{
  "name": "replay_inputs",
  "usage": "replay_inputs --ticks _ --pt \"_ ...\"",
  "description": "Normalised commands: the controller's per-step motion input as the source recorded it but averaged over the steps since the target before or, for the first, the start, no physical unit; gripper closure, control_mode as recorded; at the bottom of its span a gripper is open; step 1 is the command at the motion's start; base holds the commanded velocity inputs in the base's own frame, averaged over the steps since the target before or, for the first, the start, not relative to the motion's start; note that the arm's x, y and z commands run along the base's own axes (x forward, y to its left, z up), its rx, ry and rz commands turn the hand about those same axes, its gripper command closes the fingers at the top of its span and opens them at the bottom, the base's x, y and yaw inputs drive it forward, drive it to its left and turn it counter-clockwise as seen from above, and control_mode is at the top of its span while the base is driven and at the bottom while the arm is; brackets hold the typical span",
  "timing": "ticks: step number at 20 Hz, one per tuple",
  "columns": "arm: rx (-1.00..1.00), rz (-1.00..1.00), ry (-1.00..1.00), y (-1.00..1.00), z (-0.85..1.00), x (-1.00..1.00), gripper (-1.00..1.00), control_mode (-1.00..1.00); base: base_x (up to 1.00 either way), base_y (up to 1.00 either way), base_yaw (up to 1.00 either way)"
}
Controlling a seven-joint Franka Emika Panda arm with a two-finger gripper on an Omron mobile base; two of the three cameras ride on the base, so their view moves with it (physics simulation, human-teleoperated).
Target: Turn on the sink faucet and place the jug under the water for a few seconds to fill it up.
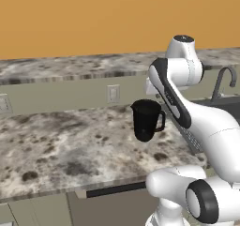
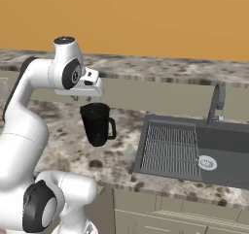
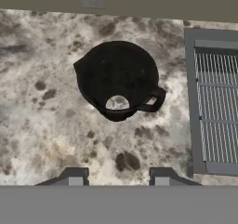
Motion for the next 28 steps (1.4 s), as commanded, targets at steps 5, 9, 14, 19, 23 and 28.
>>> replay_inputs --ticks 5,9,14,19,23,28 --pt "0.0 0.0 0.0 0.0 0.0 0.0 -1.0 1.0 -0.03 0.0 -0.02" --pt "0.0 0.0 0.0 0.0 0.0 0.0 -1.0 1.0 0.0 -0.33 -0.09" --pt "0.0 0.0 0.0 0.0 0.0 0.0 -1.0 1.0 0.0 -0.94 -0.05" --pt "0.0 0.0 0.0 0.0 0.0 0.0 -1.0 1.0 -0.01 -1.0 -0.01" --pt "0.0 0.0 0.0 0.0 0.0 0.0 -1.0 1.0 0.0 -0.81 0.0" --pt "0.0 0.0 0.0 0.0 0.0 0.0 -1.0 1.0 0.09 -0.18 0.0"
